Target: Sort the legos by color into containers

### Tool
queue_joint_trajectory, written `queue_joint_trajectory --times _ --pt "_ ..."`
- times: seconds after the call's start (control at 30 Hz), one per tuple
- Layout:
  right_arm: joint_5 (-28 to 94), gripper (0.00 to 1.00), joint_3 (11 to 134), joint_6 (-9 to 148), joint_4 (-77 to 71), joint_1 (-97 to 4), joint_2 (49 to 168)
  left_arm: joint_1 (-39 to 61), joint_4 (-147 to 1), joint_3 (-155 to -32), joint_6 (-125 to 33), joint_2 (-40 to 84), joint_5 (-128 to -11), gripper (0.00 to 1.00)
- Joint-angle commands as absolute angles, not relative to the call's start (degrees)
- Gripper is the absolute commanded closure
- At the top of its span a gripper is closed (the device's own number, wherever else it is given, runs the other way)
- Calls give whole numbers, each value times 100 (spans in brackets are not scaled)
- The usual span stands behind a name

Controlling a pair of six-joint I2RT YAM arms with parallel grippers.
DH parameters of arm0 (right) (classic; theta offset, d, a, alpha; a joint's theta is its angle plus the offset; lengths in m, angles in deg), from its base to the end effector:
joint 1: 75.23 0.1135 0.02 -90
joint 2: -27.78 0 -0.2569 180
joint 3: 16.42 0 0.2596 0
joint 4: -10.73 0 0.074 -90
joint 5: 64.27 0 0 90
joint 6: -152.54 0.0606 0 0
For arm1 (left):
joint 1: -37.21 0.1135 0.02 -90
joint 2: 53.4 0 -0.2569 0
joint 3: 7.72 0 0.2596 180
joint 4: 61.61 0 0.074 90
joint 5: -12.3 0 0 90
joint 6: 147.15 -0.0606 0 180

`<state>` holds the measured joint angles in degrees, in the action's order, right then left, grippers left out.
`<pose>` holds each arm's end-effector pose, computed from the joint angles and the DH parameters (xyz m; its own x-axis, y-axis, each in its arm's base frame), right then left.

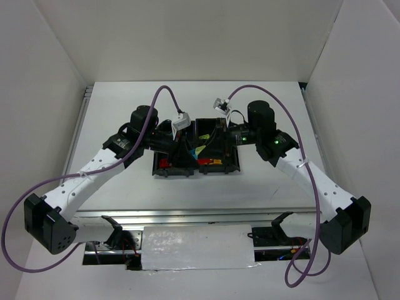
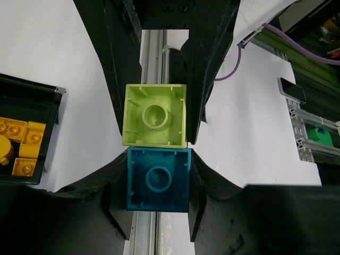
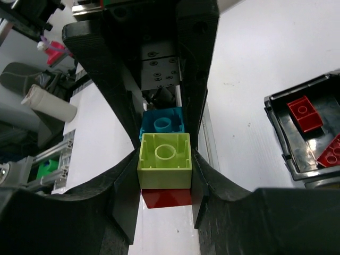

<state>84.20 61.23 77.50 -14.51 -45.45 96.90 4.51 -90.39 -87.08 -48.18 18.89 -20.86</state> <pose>0.2229 0.1871 0.3616 -0.4911 -0.1255 -0.8620 -0.8711 0.0836 0.4840 0.2242 -0.2042 0.3505 -0.4556 0.1911 -0.8694 0.8898 0.0708 -0.4507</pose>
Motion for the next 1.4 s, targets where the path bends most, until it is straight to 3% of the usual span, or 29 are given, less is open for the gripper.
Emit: queue_joint_trajectory --times 0.0,0.23,0.53,0.8,0.93,1.07,1.1,1.13,1.2,1.23,1.3,1.37 --pt "7487 100 6436 7948 -1319 -4544 9519 443 -9202 -8832 -4994 1946 -1995 100" --pt "6326 100 6224 8882 -581 -4544 9422 443 -9264 -8814 -5038 1902 -2057 100" --pt "4922 100 6251 9330 -878 -4667 9721 443 -9351 -8814 -5117 1841 -2189 100" --pt "2584 100 6935 9295 -1895 -4860 11380 452 -9440 -8797 -5135 1744 -2558 100" --pt "2292 94 7944 9199 -2460 -4904 12609 496 -9440 -8805 -5117 1744 -2690 100" --pt "2046 88 8342 9155 -2672 -4913 13122 557 -9457 -8788 -5126 1718 -2646 100" --pt "2002 86 8395 9137 -2698 -4913 13183 557 -9431 -8770 -5118 1700 -2664 100" --pt "1958 76 8474 9128 -2724 -4922 13288 557 -9422 -8753 -5100 1692 -2733 100" --pt "1914 67 8579 9084 -2777 -4913 13429 557 -9431 -8753 -5100 1691 -2769 100" --pt "1887 53 8597 9067 -2821 -4922 13447 557 -9440 -8761 -5100 1700 -2778 100" --pt "1852 37 8650 9075 -2839 -4930 13518 575 -9422 -8770 -5074 1718 -2831 100" --pt "1922 31 8703 9067 -2918 -4948 13535 575 -9422 -8779 -5056 1727 -2883 100"
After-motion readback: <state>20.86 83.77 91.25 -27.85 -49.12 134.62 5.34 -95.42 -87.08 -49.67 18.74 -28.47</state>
